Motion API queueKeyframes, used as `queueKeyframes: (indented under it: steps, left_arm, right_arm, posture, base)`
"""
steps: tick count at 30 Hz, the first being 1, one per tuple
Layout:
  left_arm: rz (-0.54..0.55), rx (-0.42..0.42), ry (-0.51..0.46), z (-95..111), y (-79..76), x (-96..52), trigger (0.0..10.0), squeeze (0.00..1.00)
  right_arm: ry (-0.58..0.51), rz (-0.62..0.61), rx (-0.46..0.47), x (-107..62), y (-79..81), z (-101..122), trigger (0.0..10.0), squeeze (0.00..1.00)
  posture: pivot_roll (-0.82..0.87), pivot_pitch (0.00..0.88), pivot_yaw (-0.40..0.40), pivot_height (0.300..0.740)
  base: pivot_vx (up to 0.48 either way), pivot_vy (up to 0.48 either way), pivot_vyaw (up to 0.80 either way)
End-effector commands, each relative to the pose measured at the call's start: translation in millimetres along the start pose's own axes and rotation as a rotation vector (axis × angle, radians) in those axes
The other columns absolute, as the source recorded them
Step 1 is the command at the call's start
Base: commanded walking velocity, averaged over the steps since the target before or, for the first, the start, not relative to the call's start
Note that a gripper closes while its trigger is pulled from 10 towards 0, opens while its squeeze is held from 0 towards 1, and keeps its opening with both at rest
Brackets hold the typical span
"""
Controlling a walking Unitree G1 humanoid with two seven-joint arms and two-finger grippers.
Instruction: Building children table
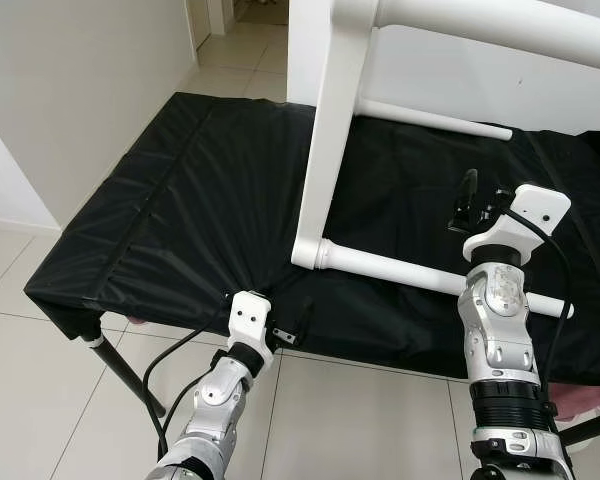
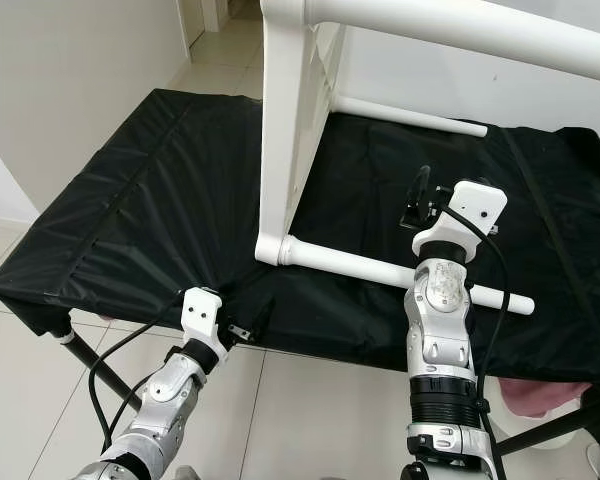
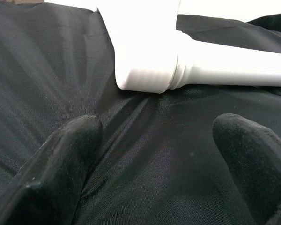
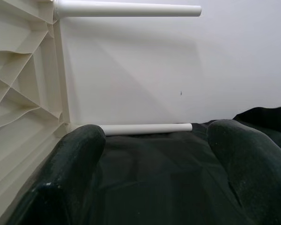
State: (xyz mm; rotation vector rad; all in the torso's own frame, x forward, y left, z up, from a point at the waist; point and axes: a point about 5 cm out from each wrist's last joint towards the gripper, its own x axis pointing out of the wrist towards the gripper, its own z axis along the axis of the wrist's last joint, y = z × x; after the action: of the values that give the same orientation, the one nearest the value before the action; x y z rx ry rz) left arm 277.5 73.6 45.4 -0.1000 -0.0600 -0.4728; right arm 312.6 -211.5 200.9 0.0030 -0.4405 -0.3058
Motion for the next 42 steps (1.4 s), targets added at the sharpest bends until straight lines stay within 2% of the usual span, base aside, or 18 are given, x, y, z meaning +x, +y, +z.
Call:
queueKeyframes:
  steps: [1, 42]
  left_arm:
    - [-0.012, -0.017, -0.363, 153.8, -65.3, 87.7, 10.0, 0.00]
    - [-0.012, -0.017, -0.363, 153.8, -65.3, 87.7, 10.0, 0.00]
  right_arm:
    - [-0.003, 0.004, 0.001, -0.2, 1.3, 0.9, 10.0, 0.00]
    - [-0.003, 0.004, 0.001, -0.2, 1.3, 0.9, 10.0, 0.00]
  posture:
    - [-0.11, 0.158, 0.070, 0.740]
    - [-0.11, 0.158, 0.070, 0.740]
  base:
    - [0.000, 0.000, 0.00]
    - [0.000, 0.000, 0.00]
